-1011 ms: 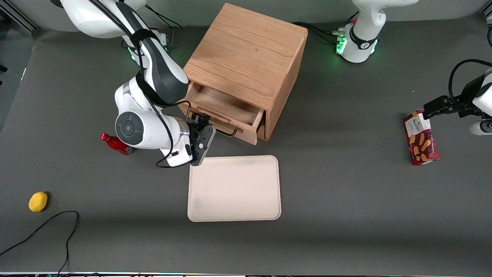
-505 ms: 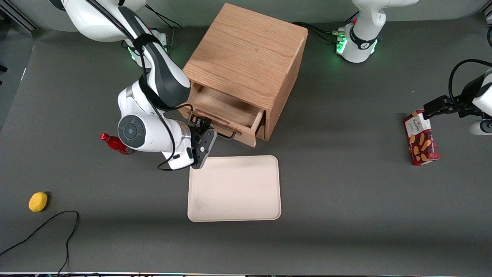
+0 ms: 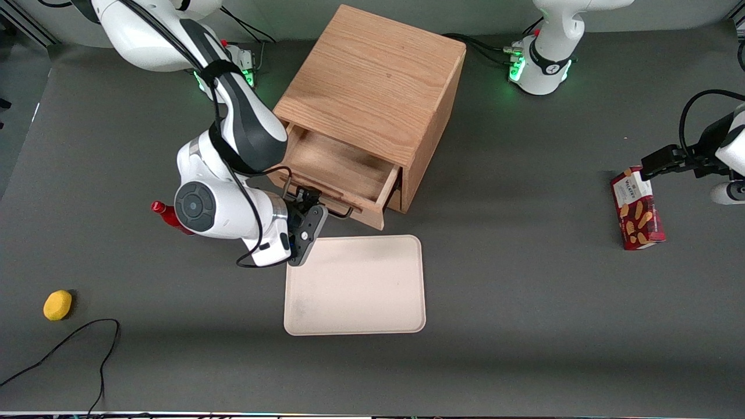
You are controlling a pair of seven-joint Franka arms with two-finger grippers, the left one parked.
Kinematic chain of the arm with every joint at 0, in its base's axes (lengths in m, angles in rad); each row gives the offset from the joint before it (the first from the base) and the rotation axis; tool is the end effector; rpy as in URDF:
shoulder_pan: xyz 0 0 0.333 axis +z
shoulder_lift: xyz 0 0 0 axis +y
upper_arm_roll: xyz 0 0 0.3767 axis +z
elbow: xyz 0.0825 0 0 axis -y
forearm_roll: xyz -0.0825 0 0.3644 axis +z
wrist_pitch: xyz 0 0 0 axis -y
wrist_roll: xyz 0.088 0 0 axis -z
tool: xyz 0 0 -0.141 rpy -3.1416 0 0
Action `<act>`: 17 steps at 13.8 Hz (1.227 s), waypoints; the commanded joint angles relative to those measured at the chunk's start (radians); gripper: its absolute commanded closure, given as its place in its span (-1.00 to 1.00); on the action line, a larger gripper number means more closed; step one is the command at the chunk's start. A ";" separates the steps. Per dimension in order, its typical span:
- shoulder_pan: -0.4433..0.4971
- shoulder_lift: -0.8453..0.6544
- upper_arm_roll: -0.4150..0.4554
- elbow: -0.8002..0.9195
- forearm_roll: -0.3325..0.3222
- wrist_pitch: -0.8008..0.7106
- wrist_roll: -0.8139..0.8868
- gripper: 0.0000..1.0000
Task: Open upper drawer
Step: 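Keep pulling the handle with the right gripper to extend the drawer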
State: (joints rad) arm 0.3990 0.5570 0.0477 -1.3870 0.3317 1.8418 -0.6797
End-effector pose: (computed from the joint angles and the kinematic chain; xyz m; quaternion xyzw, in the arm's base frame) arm 0.6313 0.3351 0.4108 -0.8604 -0.4781 0.0302 0.1739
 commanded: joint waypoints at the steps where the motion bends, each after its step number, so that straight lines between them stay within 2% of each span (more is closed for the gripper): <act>1: -0.012 0.037 0.000 0.059 -0.020 -0.009 -0.011 -1.00; 6: -0.012 0.043 -0.035 0.060 -0.023 -0.009 -0.021 -1.00; 17: -0.049 0.087 -0.035 0.124 -0.023 -0.009 -0.043 -1.00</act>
State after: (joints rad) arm 0.3577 0.6103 0.0102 -1.3197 0.3251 1.8421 -0.7020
